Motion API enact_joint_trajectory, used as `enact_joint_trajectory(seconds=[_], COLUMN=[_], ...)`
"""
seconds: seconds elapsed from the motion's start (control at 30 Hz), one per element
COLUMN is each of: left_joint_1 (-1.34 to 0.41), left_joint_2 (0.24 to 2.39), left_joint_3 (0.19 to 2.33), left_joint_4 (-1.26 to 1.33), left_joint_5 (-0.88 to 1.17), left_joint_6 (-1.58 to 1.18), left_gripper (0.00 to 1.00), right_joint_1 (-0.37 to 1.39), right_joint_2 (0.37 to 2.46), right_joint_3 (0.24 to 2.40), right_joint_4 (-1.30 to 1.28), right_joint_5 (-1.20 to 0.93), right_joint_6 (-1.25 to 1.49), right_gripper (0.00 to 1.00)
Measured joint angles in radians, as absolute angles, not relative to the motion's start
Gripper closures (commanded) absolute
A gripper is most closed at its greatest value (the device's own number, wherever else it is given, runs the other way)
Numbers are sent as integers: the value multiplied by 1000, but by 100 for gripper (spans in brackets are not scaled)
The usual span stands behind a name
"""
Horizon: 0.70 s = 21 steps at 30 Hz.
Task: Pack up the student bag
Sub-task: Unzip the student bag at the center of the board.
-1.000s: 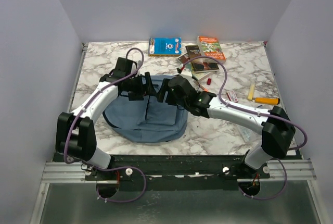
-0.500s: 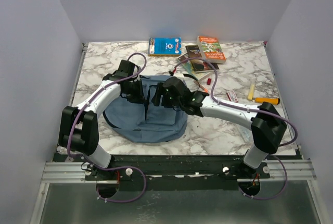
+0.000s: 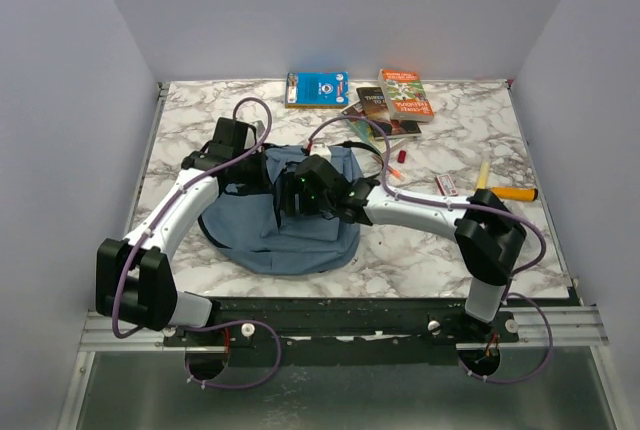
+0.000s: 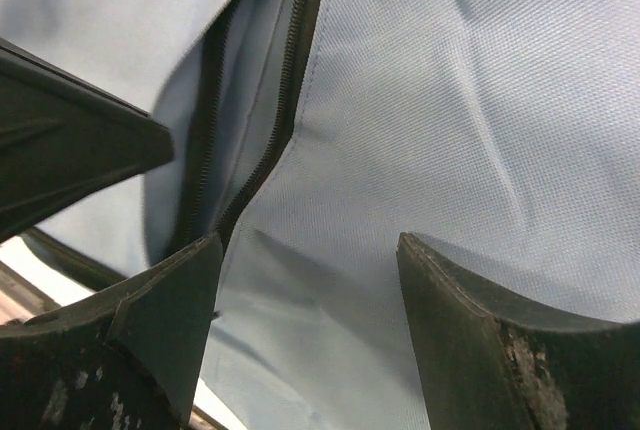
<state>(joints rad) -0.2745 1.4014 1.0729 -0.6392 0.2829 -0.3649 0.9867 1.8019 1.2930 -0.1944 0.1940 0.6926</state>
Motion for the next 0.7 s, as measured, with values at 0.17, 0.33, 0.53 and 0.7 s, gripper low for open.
enact_joint_trajectory(seconds=[0.17, 0.33, 0.53, 0.7], left_joint_1=[-274, -273, -270, -268], left_joint_2=[1375, 1359, 1338, 1329], left_joint_3=[1065, 1036, 1028, 1018], left_joint_4=[-622, -589, -563, -550], left_joint_5=[283, 307, 338, 347], left_joint_6=[-378, -385, -390, -398], left_gripper=[100, 100, 100, 100], right_joint_1=[1031, 1068, 1072, 1072], right_joint_2=[1860, 1897, 1923, 1994], right_joint_3=[1308, 1347, 1378, 1422], right_joint_4=[-193, -224, -228, -196], right_joint_5=[277, 402, 533, 662], right_joint_6=[634, 691, 752, 731], right_gripper=[21, 21, 10, 19])
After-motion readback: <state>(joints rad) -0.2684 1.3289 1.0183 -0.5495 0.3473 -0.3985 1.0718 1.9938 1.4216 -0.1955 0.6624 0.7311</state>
